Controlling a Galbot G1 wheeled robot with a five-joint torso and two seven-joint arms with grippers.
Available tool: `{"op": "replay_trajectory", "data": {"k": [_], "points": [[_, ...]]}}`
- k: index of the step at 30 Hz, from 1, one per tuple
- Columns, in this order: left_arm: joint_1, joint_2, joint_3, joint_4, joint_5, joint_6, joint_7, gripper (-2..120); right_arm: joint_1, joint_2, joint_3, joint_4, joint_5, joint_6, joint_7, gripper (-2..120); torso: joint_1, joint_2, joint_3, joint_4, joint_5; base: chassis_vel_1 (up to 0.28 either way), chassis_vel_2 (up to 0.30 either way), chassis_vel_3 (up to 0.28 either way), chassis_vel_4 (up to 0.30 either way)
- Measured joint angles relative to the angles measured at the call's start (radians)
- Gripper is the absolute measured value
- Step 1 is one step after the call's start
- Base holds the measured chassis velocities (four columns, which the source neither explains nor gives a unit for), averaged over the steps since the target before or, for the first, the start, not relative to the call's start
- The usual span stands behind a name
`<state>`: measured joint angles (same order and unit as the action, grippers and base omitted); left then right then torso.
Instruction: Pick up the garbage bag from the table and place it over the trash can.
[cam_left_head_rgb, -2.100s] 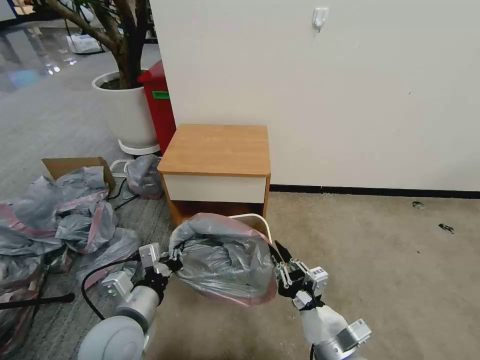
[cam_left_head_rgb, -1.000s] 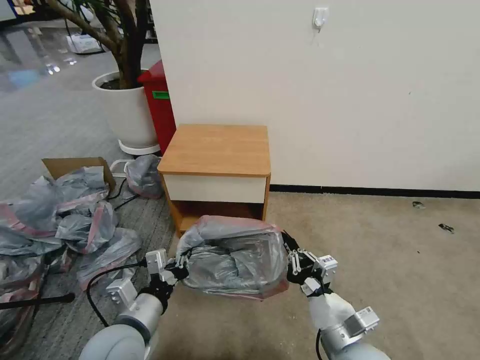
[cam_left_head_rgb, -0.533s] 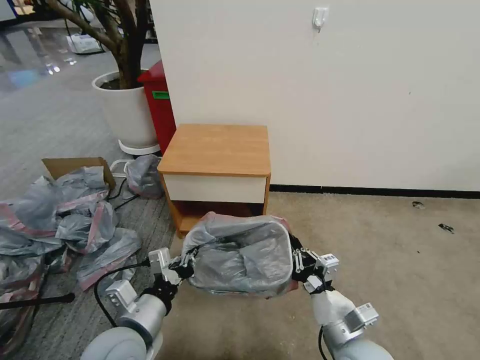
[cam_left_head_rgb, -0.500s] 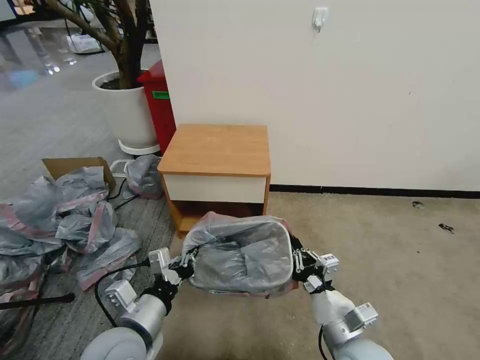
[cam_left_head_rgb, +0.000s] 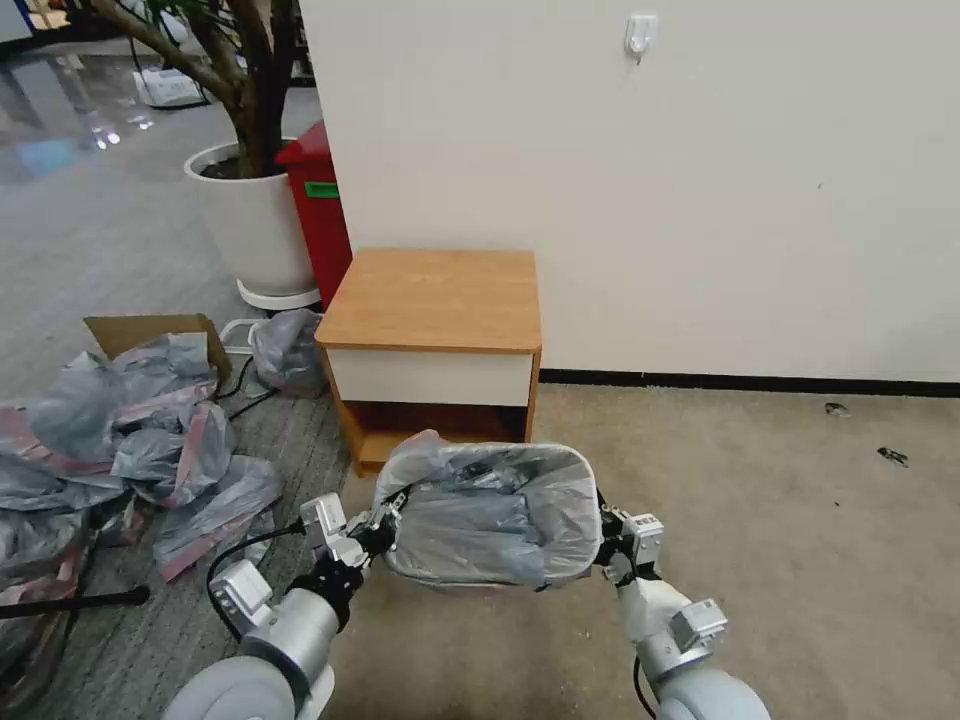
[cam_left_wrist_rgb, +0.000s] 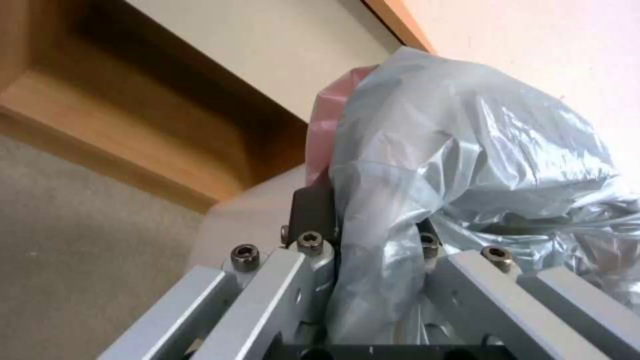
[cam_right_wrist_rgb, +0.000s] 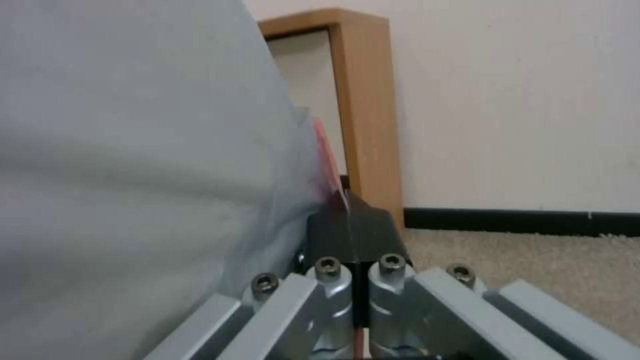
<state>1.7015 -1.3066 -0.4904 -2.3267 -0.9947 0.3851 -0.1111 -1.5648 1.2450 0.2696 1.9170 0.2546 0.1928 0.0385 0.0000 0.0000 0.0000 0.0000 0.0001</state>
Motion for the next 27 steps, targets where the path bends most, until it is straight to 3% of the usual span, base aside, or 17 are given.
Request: {"op": "replay_trajectory", "data": {"k": [27], "points": [[-0.013,-0.038,-0.003,-0.001,-0.041,0.010,-0.007,7,0.024,0.037,0.006,-0.112,-0.197,-0.024,0.057,0,0.000,0.000,0.000,0.0000,-0.0001,0.000,0.000,0.000,0.000]]}}
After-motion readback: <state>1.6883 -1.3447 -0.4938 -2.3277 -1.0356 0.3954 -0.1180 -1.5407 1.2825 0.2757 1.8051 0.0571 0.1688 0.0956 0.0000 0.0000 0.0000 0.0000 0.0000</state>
